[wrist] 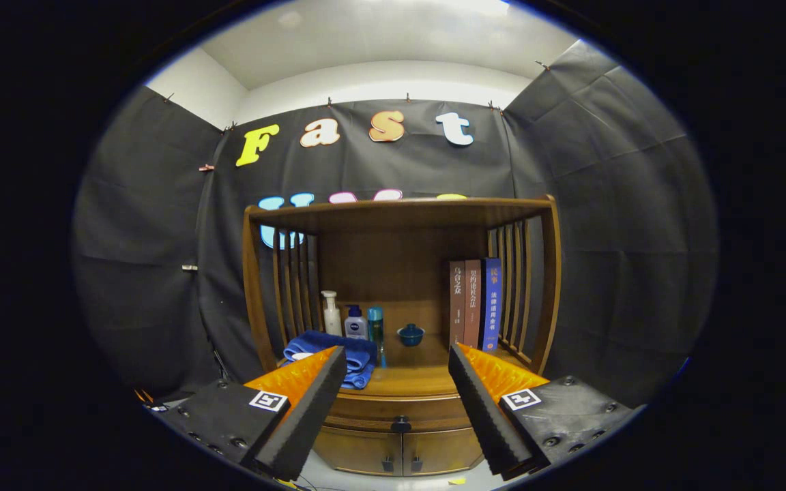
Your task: Pull open the drawer, take out the items inside it, and place them on the countertop above the cabinet.
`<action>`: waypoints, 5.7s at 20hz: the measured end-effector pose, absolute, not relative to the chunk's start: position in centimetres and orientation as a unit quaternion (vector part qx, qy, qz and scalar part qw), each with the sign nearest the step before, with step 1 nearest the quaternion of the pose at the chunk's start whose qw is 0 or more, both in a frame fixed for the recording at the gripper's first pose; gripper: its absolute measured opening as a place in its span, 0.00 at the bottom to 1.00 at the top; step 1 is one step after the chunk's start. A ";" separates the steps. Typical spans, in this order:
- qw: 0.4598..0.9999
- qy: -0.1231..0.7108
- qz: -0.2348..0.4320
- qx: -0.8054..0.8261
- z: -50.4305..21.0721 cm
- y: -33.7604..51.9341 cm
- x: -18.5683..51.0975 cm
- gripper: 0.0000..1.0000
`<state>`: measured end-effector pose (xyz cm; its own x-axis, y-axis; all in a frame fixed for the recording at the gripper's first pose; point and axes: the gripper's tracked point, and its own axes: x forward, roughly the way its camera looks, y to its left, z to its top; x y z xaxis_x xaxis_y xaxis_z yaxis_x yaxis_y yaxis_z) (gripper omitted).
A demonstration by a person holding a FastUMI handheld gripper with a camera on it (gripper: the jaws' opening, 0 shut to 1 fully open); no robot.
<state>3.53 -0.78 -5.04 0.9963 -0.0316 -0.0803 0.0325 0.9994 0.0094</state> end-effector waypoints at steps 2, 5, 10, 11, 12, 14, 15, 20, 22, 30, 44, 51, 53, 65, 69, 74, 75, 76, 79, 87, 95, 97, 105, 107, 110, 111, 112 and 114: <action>0.998 0.059 -0.018 0.010 -7.3 -1.0 4.7 0.98; 0.995 0.095 -0.021 0.011 -11.3 -1.4 6.3 0.98; 0.989 0.142 -0.024 0.013 -18.4 -2.1 8.7 0.99; 0.988 0.149 -0.023 0.017 -19.4 -2.1 9.2 0.99; 0.987 0.157 -0.023 0.020 -20.5 -2.1 9.6 0.99; 0.983 0.178 -0.024 0.023 -23.3 -2.3 10.6 0.99; 0.982 0.188 -0.023 0.025 -24.7 -2.3 11.0 0.99; 0.972 0.230 -0.033 0.029 -30.4 -2.6 12.9 0.99; 0.971 0.233 -0.036 0.027 -31.6 -2.8 13.5 0.98; 0.963 0.266 -0.038 0.023 -34.9 -2.9 14.6 0.51; 0.957 0.287 -0.032 0.010 -34.5 -2.7 12.1 0.30; 0.953 0.301 -0.033 0.009 -33.9 -2.4 8.3 0.30; 0.952 0.304 -0.032 0.008 -33.7 -2.4 7.0 0.30; 0.946 0.322 -0.040 0.013 -33.1 -2.2 0.0 0.30; 0.943 0.330 -0.039 0.017 -33.1 -1.9 -2.0 0.30; 0.940 0.338 -0.036 0.021 -33.1 -1.6 -3.7 0.30; 0.940 0.340 -0.036 0.023 -33.1 -1.6 -4.0 0.30; 0.939 0.341 -0.036 0.024 -33.1 -1.5 -4.2 0.30; 0.939 0.341 -0.038 0.024 -33.2 -1.5 -4.5 0.30; 0.951 0.302 -0.057 0.019 -28.3 -2.0 -5.6 1.00; 0.942 0.328 -0.043 0.050 -24.0 -1.1 2.1 0.99; 0.932 0.359 -0.042 0.036 -25.3 -1.2 4.5 0.99; 0.873 0.483 -0.052 0.049 -32.7 -1.5 9.8 0.99; 0.857 0.511 -0.053 0.037 -34.3 -1.7 10.0 0.99; 0.835 0.546 -0.056 0.030 -36.2 -1.8 9.6 0.99; 0.829 0.556 -0.058 0.032 -37.0 -1.9 9.4 0.99; 0.822 0.565 -0.063 0.031 -37.4 -2.1 9.4 0.99; 0.810 0.581 -0.068 0.029 -38.3 -2.4 9.0 0.99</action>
<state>9.05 -2.37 -38.26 0.3147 -0.0774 -0.9460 0.1438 0.9891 -0.0331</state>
